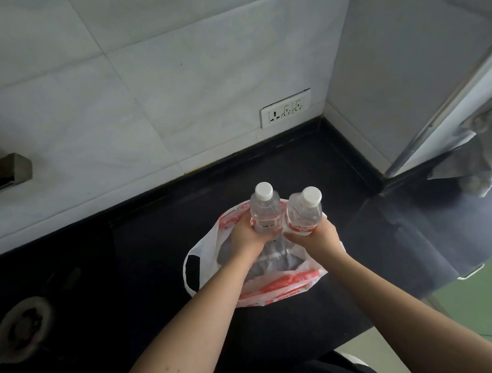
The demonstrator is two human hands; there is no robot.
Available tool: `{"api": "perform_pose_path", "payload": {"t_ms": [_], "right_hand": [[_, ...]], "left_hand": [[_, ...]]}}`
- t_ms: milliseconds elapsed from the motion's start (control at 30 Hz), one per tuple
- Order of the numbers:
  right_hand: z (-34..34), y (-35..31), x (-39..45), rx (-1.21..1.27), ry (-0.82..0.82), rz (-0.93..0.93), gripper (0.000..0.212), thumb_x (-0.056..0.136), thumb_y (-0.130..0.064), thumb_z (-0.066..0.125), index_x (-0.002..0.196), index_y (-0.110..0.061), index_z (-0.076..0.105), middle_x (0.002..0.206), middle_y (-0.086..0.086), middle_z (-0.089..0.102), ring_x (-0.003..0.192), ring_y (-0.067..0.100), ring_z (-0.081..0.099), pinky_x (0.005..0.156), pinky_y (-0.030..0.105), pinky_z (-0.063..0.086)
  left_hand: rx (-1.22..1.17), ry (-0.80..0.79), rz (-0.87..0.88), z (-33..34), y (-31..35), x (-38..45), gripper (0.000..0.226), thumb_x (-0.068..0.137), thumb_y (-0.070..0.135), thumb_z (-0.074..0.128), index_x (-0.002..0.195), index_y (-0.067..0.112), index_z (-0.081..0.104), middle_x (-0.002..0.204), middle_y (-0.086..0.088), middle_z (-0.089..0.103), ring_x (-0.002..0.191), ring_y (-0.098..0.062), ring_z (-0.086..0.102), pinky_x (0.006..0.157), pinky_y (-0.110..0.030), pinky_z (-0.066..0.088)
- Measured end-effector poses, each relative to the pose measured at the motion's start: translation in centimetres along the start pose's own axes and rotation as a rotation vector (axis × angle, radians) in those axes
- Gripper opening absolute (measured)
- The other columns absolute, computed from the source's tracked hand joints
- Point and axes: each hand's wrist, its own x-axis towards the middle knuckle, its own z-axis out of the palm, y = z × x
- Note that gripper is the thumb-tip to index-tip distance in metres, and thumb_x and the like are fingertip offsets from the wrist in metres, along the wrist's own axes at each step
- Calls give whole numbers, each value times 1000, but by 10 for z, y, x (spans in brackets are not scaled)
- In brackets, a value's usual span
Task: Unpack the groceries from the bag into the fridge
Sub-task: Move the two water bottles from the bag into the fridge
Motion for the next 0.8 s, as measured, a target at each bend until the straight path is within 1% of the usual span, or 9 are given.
{"api": "perform_pose_path", "payload": {"t_ms": [100,200,267,367,467,567,633,700,800], "right_hand": [[-7,1,-5,80,-26,-79,36,66,-36,84,95,-32,62,86,-9,71,79,3,68,70,26,55],[-19,1,-19,118,-63,-162,41,69,-33,83,104,-29,62,93,-10,72,84,-3,67,69,16,50],[-30,1,-30,167,-103,-201,47,72,-31,82,113,-28,60,102,-10,72,92,-1,67,76,20,51],[-44,2,-53,312,-225,-212,55,72,-38,80,120,-22,59,111,-4,71,102,13,68,87,35,53],[-54,3,-75,450,-291,-187,66,61,-48,81,115,-14,63,108,8,72,100,27,69,87,40,55],[-57,3,-92,590,-281,-148,63,49,-49,89,101,-18,72,103,16,72,95,34,69,81,39,57],[-60,5,-101,652,-276,-111,58,47,-39,89,99,-19,73,101,16,72,95,36,68,79,40,57],[-61,7,-111,690,-292,-74,68,47,-38,90,106,-14,69,104,19,70,98,40,66,80,42,57],[-58,3,-127,728,-316,-42,82,38,-42,95,108,-11,67,104,20,69,97,39,67,78,42,57]], "left_hand": [[-63,23,-14,-5,-5,-3,76,39,95,62,106,60,50,101,27,67,96,-11,66,84,-51,54],[-200,12,51,-16,0,-17,63,46,77,76,100,52,57,100,23,70,99,-9,67,90,-48,54],[-266,-8,110,-25,8,-31,59,51,65,81,103,49,59,102,20,70,101,-7,66,92,-45,55],[-356,-86,228,-41,16,-51,64,60,50,88,115,40,59,110,15,71,104,-5,66,94,-39,54],[-413,-140,284,-60,13,-72,58,68,39,87,119,37,59,113,14,71,106,-4,66,96,-38,54],[-490,-225,271,-74,-2,-92,58,72,49,82,124,37,58,120,13,69,113,-5,63,100,-41,51],[-565,-296,251,-79,-12,-107,74,67,63,77,130,31,54,124,6,68,119,-14,62,100,-38,49],[-688,-358,210,-82,-20,-123,89,61,68,78,132,21,52,122,-1,69,118,-21,63,92,-33,52],[-861,-425,164,-88,-29,-141,97,55,61,86,132,12,52,121,-11,69,114,-28,65,85,-33,56]]}}
